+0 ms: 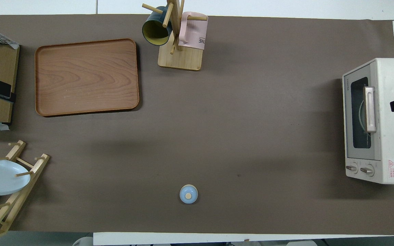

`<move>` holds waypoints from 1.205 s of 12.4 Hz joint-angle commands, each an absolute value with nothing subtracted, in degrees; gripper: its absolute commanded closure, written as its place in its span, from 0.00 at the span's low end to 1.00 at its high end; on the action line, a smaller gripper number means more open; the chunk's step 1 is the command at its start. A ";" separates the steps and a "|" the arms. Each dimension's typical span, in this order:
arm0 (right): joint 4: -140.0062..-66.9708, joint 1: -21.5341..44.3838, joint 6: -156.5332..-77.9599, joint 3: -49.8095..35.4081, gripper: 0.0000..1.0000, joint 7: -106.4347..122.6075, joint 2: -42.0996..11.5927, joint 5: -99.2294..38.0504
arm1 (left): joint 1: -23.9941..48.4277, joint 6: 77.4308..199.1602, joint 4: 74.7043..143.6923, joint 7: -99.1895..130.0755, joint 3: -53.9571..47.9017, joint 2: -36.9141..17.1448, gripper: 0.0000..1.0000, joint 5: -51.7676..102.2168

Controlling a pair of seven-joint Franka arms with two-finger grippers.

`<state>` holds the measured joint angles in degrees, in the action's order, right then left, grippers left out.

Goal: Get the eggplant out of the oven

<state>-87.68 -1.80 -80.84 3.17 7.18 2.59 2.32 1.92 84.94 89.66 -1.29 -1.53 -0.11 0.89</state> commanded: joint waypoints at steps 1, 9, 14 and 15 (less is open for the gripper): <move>-86.57 -2.20 -79.89 2.90 0.00 6.33 2.11 1.93 | 2.46 83.85 89.39 -1.93 -1.23 0.35 0.00 0.26; -91.58 -2.28 -83.32 3.07 0.24 7.47 4.13 1.85 | 2.02 83.58 90.18 -1.76 -1.23 0.88 0.00 0.26; -98.67 -3.08 -91.37 3.25 0.85 8.70 4.04 1.58 | 2.02 83.58 90.18 -1.76 -1.23 0.88 0.00 0.26; -101.75 -2.90 -94.63 3.25 0.90 8.61 3.87 1.67 | 2.02 83.50 90.18 -1.76 -1.23 0.88 0.00 0.26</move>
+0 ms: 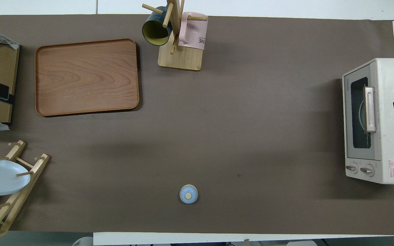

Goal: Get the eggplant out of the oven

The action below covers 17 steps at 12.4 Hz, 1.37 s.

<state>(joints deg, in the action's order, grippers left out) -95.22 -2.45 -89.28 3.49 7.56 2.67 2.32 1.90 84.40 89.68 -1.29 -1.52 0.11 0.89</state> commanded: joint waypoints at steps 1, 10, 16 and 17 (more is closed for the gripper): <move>-104.30 -2.81 -97.79 3.25 0.92 8.53 3.17 1.76 | 2.11 83.58 90.18 -1.76 -1.23 0.88 0.00 0.26; -107.31 -2.73 -103.71 3.16 1.00 9.14 -3.51 12.04 | 2.02 83.58 90.18 -1.76 -1.23 0.88 0.00 0.26; -107.58 4.03 -114.68 2.64 1.00 0.63 -13.16 7.84 | 2.02 83.50 90.18 -1.76 -1.23 0.88 0.00 0.26; -107.67 5.09 -117.22 2.64 1.00 -0.25 -15.45 5.73 | 2.02 83.50 90.18 -1.76 -1.23 0.88 0.00 0.26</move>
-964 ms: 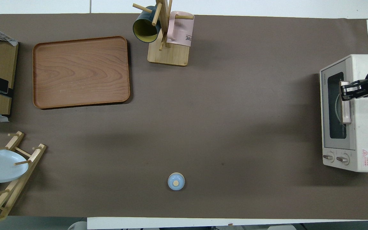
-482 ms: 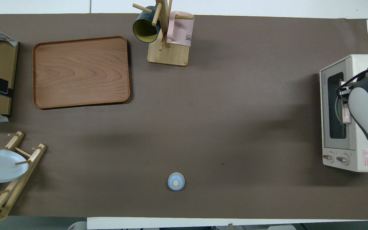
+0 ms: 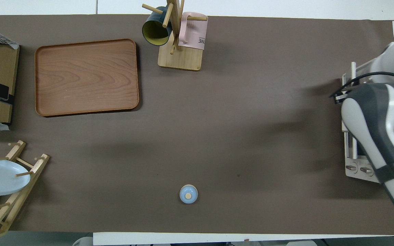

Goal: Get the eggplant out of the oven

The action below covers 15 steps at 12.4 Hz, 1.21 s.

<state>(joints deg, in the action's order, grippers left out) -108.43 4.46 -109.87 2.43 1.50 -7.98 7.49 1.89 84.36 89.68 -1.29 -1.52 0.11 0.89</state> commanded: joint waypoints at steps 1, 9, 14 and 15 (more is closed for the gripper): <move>-107.58 5.79 -119.68 2.64 1.00 -0.70 -17.82 4.93 | 2.02 83.50 90.18 -1.76 -1.23 0.88 0.00 0.26; -102.56 8.27 -113.06 2.46 0.66 -7.02 -15.68 -1.41 | 2.02 83.58 90.18 -1.76 -1.23 0.88 0.00 0.26; -109.49 0.53 -108.79 2.55 0.49 -6.86 -10.38 0.69 | 2.02 83.50 90.18 -1.76 -1.23 0.88 0.00 0.26; -112.03 0.35 -111.59 2.64 0.50 -6.59 -9.50 2.01 | 2.02 83.58 90.18 -1.76 -1.23 0.88 0.00 0.26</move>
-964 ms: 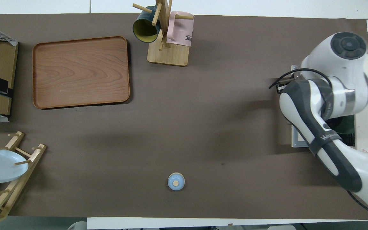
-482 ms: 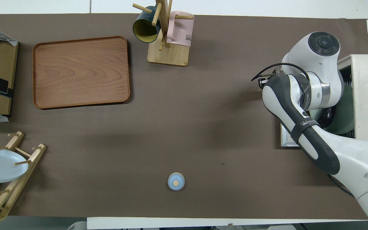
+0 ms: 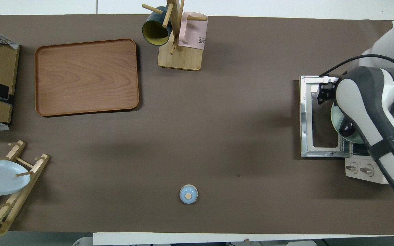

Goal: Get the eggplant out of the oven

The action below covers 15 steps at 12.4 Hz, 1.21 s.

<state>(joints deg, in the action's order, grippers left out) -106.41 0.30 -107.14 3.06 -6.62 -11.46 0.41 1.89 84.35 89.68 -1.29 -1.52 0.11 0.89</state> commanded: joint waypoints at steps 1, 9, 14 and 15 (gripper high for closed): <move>-113.71 -0.08 -113.54 2.55 0.52 -6.50 -9.14 2.98 | 2.02 83.50 90.18 -1.76 -1.23 0.88 0.00 0.26; -109.71 4.29 -109.62 2.29 1.00 -4.30 -12.56 9.76 | 2.02 83.50 90.18 -1.76 -1.23 0.88 0.00 0.26; -82.50 24.57 -95.29 1.23 1.00 -32.98 -27.47 2.32 | 2.55 83.58 90.18 -1.67 -1.23 0.88 0.00 0.26; -77.22 28.44 -94.49 1.14 1.00 -38.61 -32.12 0.37 | 2.11 83.50 90.18 -1.76 -1.23 0.88 0.00 0.26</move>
<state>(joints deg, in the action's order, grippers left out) -89.61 24.18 -98.03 1.00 -31.18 -21.85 3.23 1.95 84.35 89.68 -1.29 -1.54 0.11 0.89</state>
